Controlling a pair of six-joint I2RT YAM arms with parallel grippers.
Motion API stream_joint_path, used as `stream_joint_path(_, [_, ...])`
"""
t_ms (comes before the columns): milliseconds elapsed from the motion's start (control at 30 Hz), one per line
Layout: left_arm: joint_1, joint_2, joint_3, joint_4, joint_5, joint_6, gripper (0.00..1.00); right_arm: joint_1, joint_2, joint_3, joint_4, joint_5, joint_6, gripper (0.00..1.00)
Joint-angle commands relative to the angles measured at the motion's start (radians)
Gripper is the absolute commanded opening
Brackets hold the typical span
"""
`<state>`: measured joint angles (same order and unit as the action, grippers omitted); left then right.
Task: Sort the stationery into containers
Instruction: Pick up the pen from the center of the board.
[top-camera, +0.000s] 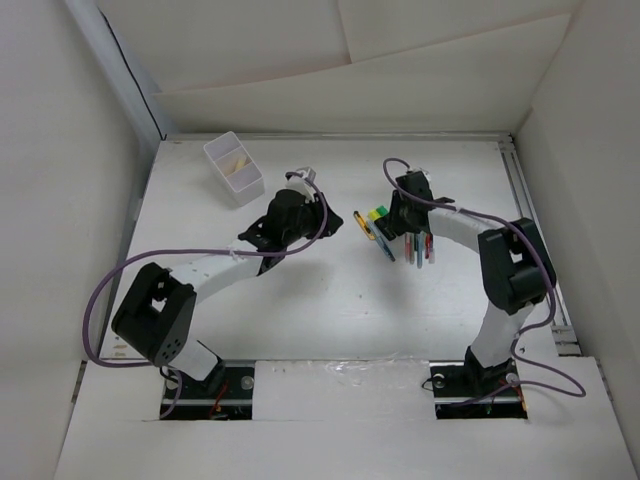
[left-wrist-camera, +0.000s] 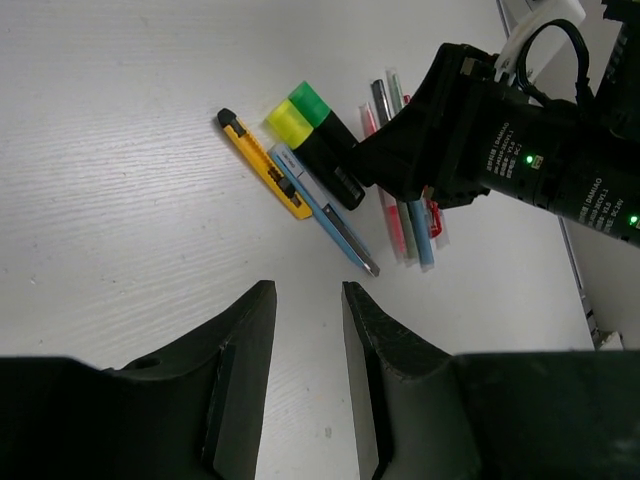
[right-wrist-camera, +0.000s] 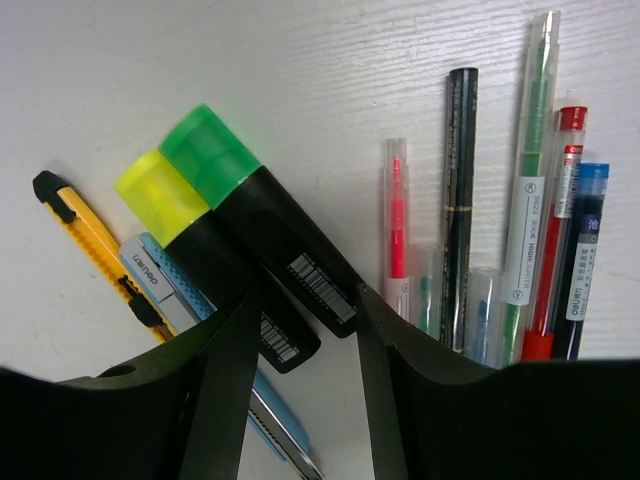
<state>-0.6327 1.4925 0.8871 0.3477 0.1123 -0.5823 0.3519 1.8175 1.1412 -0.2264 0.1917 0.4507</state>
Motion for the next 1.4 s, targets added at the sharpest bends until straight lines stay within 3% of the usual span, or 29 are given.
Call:
stream_joint_path(0, [-0.001,-0.051,-0.011,0.037,0.026,0.028,0.29,-0.002,0.005,0.052,-0.007,0.003,-0.015,0.49])
stream_joint_path(200, [-0.001,-0.06,-0.022,0.05,0.046,0.029,0.29,-0.002,0.037,0.088,-0.039,0.049,-0.015,0.49])
stream_joint_path(433, [-0.001,-0.06,-0.022,0.05,0.046,0.038,0.29,-0.013,0.063,0.137,-0.082,0.031,-0.024,0.55])
stream_joint_path(1200, [-0.001,-0.129,-0.042,0.05,0.018,0.047,0.29,0.007,0.143,0.23,-0.18,-0.06,-0.033,0.54])
stream_joint_path(1367, [-0.001,-0.129,-0.042,0.05,0.018,0.047,0.29,0.007,0.143,0.221,-0.169,-0.051,-0.024,0.45])
